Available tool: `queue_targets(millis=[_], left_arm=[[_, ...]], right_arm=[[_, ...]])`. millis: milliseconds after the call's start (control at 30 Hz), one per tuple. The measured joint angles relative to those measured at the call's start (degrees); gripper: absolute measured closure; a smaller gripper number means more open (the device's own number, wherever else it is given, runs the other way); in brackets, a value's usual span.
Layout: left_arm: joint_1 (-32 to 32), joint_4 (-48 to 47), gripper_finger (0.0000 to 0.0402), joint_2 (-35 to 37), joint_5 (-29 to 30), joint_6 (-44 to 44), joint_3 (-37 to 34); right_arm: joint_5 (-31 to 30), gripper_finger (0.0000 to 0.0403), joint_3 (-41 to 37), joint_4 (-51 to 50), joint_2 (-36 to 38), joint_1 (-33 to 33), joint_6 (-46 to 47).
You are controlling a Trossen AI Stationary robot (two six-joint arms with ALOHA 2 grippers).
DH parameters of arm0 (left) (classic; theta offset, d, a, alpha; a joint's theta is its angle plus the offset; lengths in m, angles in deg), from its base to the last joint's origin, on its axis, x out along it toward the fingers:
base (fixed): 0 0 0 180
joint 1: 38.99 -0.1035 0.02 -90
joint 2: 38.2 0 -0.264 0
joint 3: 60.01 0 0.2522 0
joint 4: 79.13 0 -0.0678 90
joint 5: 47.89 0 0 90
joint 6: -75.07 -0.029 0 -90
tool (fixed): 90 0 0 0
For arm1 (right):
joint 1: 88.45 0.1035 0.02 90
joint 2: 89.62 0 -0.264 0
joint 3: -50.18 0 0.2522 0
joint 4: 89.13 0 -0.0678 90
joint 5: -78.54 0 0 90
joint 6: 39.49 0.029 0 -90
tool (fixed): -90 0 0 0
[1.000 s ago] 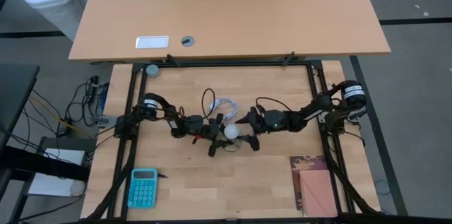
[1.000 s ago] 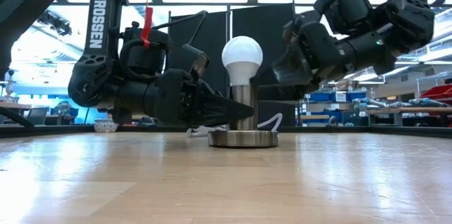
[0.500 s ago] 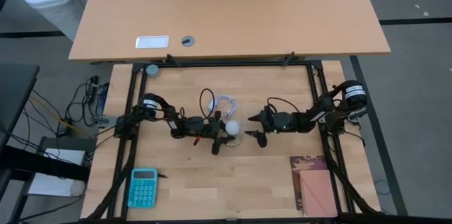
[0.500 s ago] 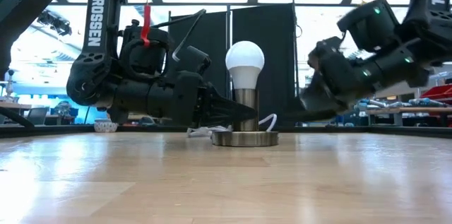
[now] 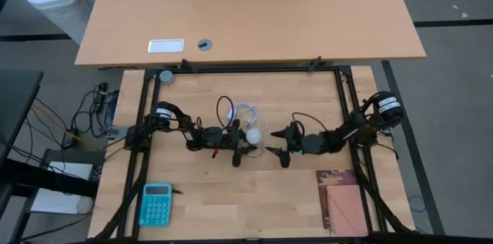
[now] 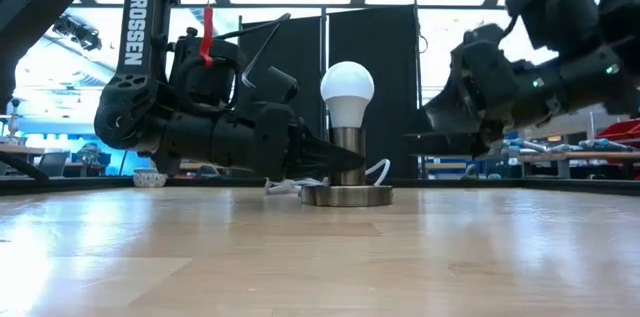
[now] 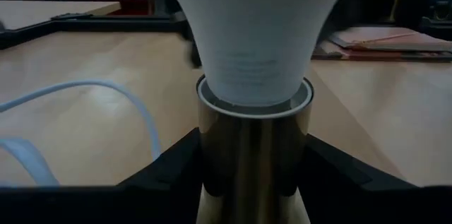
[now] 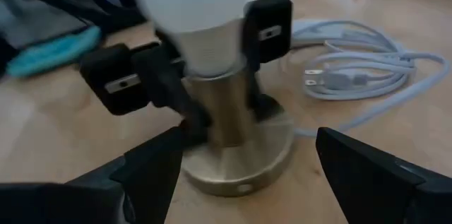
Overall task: Screw lightbulb
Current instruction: Remove the white lightbulb from the lamp socket
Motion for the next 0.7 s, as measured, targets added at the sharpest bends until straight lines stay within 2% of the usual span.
queue_targets(millis=[200,500,700], left_arm=[[-0.02,-0.04,0.0208,-0.04,4.15,1.26,-0.02],[0.07,-0.07,0.0208,-0.09,11.87,3.96,-0.02],[0.17,-0.09,0.0208,-0.11,15.38,5.86,-0.02]], right_arm=[[-18.80,0.0079,7.87,-12.26,0.00,7.51,-2.30],[-21.81,0.0079,13.18,-14.46,0.00,8.59,-1.27],[-29.71,0.0079,18.98,-20.75,-2.53,9.31,-1.08]])
